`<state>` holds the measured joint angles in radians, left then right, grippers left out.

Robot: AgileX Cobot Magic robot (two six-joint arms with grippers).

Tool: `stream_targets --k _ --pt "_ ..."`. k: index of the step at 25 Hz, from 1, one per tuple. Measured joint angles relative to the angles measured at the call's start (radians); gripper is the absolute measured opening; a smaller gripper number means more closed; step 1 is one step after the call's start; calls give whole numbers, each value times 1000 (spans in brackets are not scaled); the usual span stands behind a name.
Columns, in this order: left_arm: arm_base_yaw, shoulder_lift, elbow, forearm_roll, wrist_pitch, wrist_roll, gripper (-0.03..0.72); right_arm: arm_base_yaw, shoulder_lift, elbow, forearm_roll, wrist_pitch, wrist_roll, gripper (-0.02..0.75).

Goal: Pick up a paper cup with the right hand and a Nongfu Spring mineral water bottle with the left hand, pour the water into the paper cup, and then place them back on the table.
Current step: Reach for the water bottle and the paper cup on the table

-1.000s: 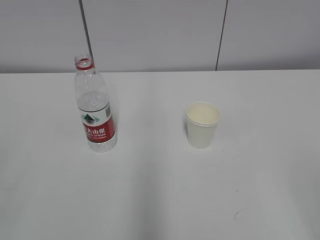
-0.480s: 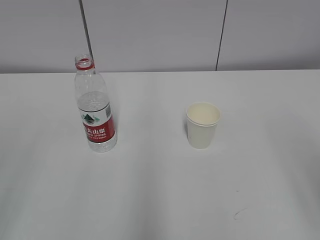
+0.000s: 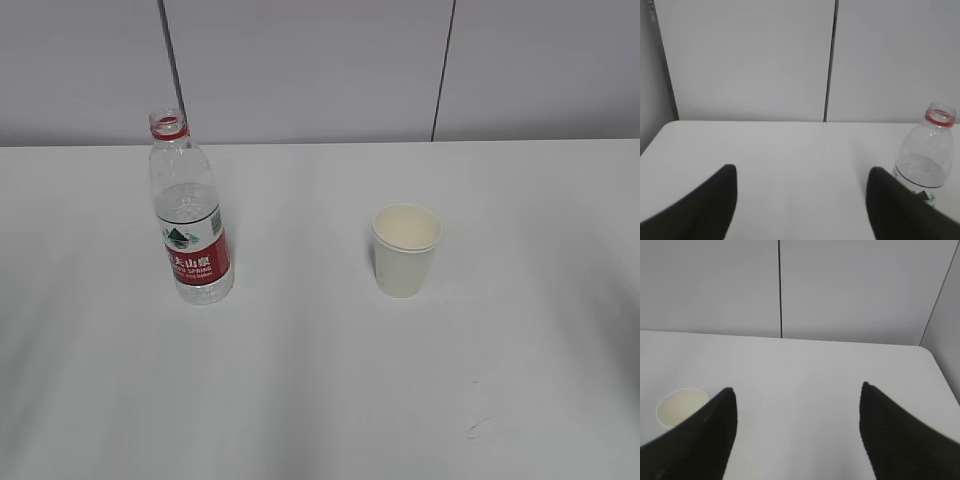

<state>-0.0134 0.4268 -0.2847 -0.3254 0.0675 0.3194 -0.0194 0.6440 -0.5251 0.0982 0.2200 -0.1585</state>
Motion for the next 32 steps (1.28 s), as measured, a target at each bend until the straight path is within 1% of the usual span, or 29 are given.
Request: stream_targets --k 4,10,12,15,17,20,23,26,28,30,32 --pt "-66 166 26 -6 -124 0 496 0 101 0 7 -83 0 570" --pt "-227 428 26 25 -349 0 491 0 209 4 3 -189 0 570" --pt "-283 509 26 29 -415 -6 491 0 235 21 -4 -246 0 570" --pt "-343 625 26 68 -531 -34 491 0 259 58 -9 -328 0 570" --pt "-368 711 26 131 -598 -87 491 0 274 90 -24 -390 19 570" --pt "-377 827 26 269 -717 -206 491 0 297 143 -136 -475 100 570" --pt "-377 921 26 344 -842 -256 491 0 320 185 -331 -556 265 570" --pt "-377 1004 26 362 -948 -270 491 0 366 198 -526 -619 419 570" --pt "-377 1049 22 369 -1004 -270 491 0 417 198 -620 -650 490 570" --pt "-377 1081 19 372 -1041 -270 491 0 494 198 -693 -721 519 570" --pt "-377 1106 18 373 -1066 -270 491 0 584 198 -739 -816 529 570"
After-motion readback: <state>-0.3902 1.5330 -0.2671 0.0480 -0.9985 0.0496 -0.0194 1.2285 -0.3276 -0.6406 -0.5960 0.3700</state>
